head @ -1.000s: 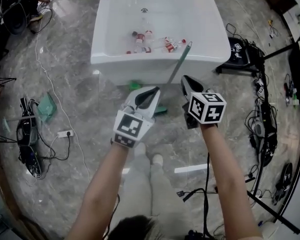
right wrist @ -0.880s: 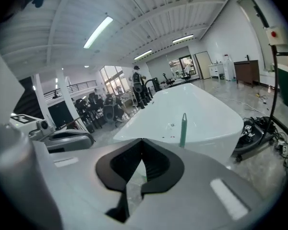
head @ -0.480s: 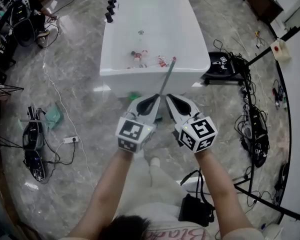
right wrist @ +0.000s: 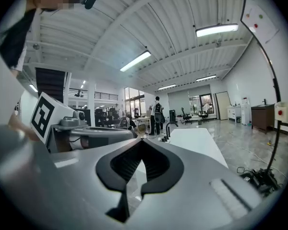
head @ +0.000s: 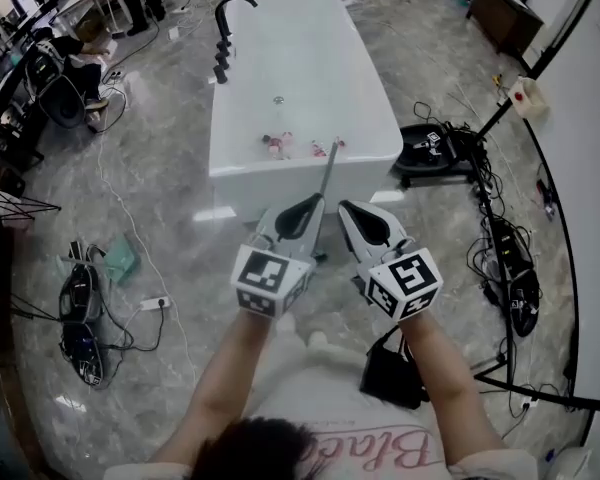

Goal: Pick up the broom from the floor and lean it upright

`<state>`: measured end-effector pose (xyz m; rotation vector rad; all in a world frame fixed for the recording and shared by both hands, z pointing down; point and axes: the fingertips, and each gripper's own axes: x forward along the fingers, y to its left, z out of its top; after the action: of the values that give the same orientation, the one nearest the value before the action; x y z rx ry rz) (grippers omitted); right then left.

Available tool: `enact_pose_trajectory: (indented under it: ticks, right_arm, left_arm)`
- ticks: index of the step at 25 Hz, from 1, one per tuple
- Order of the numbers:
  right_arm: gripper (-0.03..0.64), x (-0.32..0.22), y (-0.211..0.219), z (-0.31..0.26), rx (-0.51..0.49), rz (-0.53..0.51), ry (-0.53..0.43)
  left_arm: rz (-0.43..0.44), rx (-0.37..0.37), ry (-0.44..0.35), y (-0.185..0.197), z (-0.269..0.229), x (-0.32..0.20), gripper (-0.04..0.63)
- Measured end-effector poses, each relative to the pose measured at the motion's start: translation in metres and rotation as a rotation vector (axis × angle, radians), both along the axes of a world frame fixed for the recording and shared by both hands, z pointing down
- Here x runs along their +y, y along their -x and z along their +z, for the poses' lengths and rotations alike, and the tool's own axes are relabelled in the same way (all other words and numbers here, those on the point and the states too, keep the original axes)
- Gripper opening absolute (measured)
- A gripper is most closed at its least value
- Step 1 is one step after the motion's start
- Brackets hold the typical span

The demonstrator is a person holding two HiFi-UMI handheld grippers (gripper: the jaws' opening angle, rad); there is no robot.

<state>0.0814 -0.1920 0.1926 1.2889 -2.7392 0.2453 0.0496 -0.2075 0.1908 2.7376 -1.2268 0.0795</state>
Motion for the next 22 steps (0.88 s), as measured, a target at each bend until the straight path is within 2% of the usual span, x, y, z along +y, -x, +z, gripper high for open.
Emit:
enact_pose_trajectory:
  ticks: [4, 12, 22]
  right_arm:
    - [0.000, 0.004, 0.002, -0.022, 0.002, 0.005, -0.050]
    - [0.000, 0.004, 0.004, -0.055, -0.028, 0.028, -0.128]
    - [0.000, 0.011, 0.003, -0.065, 0.019, 0.032, -0.161]
  left_arm:
    - [0.032, 0.001, -0.040, -0.003, -0.022, 0.008, -0.002]
    - [0.024, 0.016, -0.124, 0.002, -0.058, 0.009, -0.002]
    - [0.011, 0.021, -0.148, -0.003, -0.065, 0.011, -0.002]
